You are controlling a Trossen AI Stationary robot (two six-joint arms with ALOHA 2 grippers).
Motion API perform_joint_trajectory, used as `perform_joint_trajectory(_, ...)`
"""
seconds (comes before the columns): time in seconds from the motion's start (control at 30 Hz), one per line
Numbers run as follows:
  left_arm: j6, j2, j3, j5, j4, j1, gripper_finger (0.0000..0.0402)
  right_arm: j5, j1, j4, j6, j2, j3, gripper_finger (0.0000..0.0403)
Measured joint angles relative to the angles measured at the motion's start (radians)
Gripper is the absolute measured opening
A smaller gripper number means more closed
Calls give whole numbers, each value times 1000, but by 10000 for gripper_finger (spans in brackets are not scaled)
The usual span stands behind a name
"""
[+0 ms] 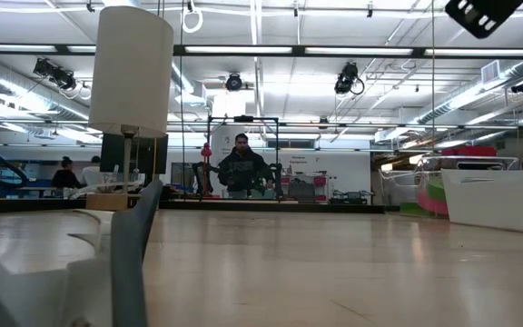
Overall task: Pick and place Stapler, Stapler remover, tape
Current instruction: Put the gray stapler remover into the white bin
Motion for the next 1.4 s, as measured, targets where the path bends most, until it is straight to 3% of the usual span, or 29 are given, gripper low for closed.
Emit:
perform_joint_trajectory(0.13, 155, 69, 0, 28, 74, 3, 77, 0, 38, 166, -26, 0, -47, 355)
perform_joint_trajectory(0.3, 269, 145, 0, 81, 92, 24, 95, 8, 69, 244, -60, 0, -52, 355)
perform_joint_trajectory(0.8, 276, 218, 0, 245, 112, 69, 192, 61, 113, 245, -83, 0, -52, 355)
perform_joint_trajectory(1.0, 300, 248, 0, 218, 125, 69, 199, 87, 116, 242, -86, 0, -52, 355)
perform_joint_trajectory(1.2, 353, 267, 2, 201, 134, 76, 165, 111, 116, 206, -81, 0, -53, 355)
perform_joint_trajectory(1.4, 355, 270, 2, 179, 82, 82, 43, 195, 116, 128, -32, 25, -53, 355)
